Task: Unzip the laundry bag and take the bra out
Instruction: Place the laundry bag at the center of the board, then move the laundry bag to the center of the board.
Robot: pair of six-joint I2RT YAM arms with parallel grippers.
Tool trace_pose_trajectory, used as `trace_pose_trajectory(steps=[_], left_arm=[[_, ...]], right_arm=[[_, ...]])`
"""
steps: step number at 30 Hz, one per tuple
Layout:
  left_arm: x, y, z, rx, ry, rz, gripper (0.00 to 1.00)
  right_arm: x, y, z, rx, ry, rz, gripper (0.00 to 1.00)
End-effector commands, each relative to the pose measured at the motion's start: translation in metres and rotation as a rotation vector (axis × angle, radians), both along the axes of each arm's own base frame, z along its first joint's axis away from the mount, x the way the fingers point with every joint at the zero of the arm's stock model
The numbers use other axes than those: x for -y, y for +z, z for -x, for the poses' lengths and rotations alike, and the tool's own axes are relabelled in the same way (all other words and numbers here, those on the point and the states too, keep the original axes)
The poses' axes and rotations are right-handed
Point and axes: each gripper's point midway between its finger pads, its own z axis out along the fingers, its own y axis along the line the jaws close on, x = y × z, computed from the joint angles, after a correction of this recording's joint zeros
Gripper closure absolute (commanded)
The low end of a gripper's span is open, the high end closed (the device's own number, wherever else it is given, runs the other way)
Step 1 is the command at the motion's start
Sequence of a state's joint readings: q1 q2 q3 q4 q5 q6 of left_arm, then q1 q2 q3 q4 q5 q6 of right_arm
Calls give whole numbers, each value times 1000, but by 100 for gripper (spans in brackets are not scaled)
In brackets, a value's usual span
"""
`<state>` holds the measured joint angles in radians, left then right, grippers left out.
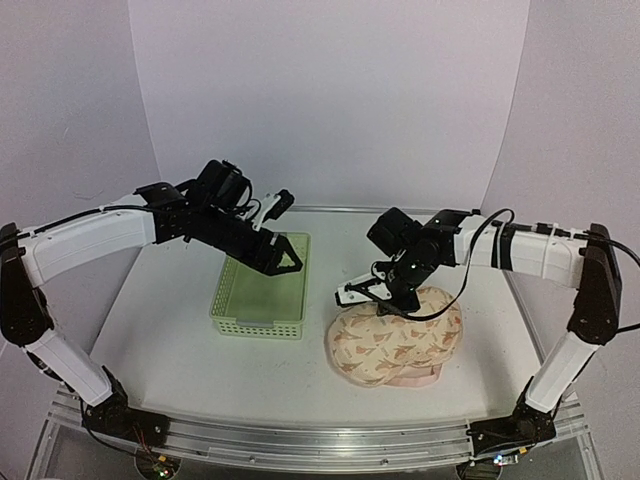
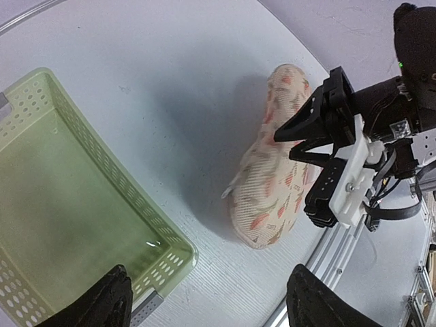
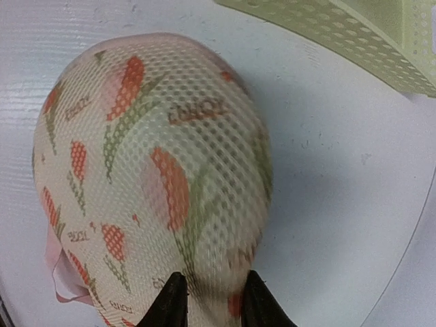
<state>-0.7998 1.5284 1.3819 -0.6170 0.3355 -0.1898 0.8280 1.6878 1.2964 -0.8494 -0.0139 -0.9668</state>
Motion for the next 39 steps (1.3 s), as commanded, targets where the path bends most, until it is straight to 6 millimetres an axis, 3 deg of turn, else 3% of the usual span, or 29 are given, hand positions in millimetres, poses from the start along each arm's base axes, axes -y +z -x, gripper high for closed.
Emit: trace_pose_trajectory(steps=[1, 3, 10, 13, 16, 17, 18, 19, 20, 25, 31, 35, 39], left_arm=[[0, 19, 1, 46, 15, 69, 22], [1, 18, 2, 41, 7, 72, 21], [31, 17, 4, 58, -73, 68, 20], [51, 20, 2, 71, -112, 73, 20], [70, 18, -5, 69, -141, 68, 19], [76, 15, -8, 65, -146, 65, 19], [83, 13, -12, 63, -151, 63, 19], [89, 8, -15, 54, -157, 58, 19], [96, 4, -18, 48, -165, 58, 19], [129, -36, -35, -6, -185, 15, 19], [159, -76, -43, -81, -246, 5, 19], [168, -97, -41, -129, -279, 4, 19], [172, -114, -39, -167, -296, 0, 20]], right_arm=[[-16, 60, -36, 225, -101, -144, 61], [-11, 78, -42, 273, -185, -191, 52], [15, 133, -43, 322, -533, -437, 47], [41, 154, -46, 320, -768, -587, 46], [70, 159, -40, 271, -980, -734, 38], [76, 155, -35, 241, -1035, -781, 33], [86, 155, -30, 218, -1111, -847, 21], [96, 150, -26, 199, -1194, -889, 10], [104, 140, -21, 173, -1262, -914, 7], [117, 96, 11, -55, -1461, -1021, 2], [122, 44, 39, -340, -1707, -1096, 5], [117, 10, 51, -497, -1817, -1116, 10], [112, -12, 54, -590, -1875, -1129, 12]])
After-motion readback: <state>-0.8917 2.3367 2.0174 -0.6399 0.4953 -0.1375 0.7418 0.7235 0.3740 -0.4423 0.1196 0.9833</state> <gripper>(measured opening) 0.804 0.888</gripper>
